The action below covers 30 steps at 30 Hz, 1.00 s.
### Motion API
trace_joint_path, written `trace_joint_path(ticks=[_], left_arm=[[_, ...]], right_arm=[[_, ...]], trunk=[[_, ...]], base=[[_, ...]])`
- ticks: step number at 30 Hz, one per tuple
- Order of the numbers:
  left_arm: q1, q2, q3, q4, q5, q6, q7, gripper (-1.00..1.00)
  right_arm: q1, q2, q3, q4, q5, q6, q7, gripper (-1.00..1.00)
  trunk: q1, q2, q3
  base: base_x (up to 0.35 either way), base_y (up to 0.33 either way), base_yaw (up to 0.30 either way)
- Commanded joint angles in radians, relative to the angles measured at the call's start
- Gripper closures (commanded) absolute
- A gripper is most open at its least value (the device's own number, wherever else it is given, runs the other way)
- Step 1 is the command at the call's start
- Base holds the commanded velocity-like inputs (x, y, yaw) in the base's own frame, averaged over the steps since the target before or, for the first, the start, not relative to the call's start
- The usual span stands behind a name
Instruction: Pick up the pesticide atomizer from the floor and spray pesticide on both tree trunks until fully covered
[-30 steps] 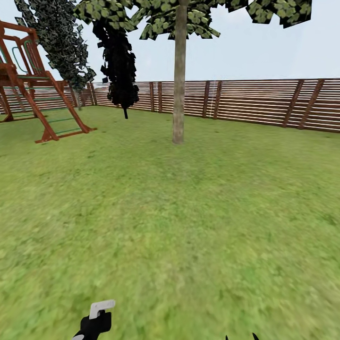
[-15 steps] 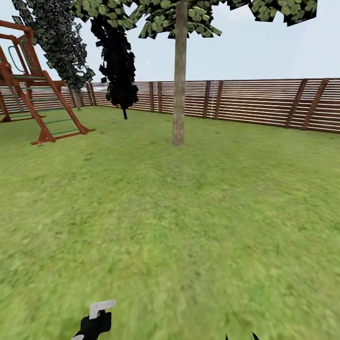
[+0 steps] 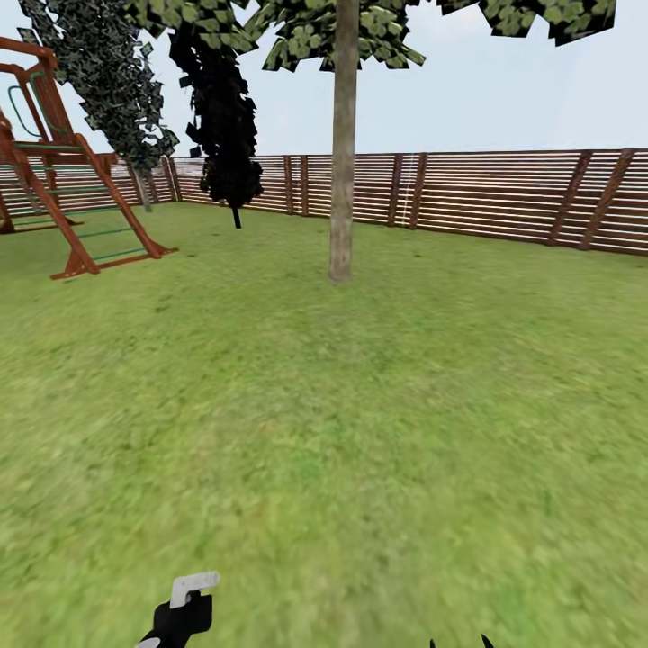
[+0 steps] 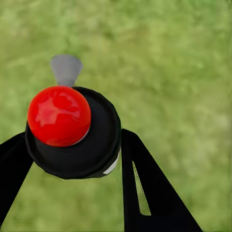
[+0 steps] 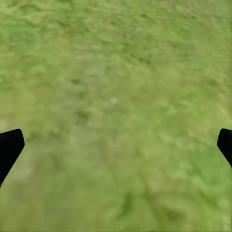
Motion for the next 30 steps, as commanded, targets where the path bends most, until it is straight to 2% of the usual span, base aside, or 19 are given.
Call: trace_joint_path(ticks=[1, 30], left_arm=[[0.0, 0.0, 0.0, 0.0, 0.0, 0.0, 0.0, 1.0], [0.0, 0.0, 0.0, 0.001, 0.0, 0.0, 0.001, 1.0]], right_arm=[[0.0, 0.0, 0.0, 0.0, 0.0, 0.0, 0.0, -1.0], [0.0, 0.0, 0.0, 0.0, 0.0, 0.0, 0.0, -1.0]], trunk=[[0.0, 0.0, 0.0], [0.0, 0.0, 0.0]], base=[[0.338, 0.0, 0.0], [0.338, 0.0, 0.0]])
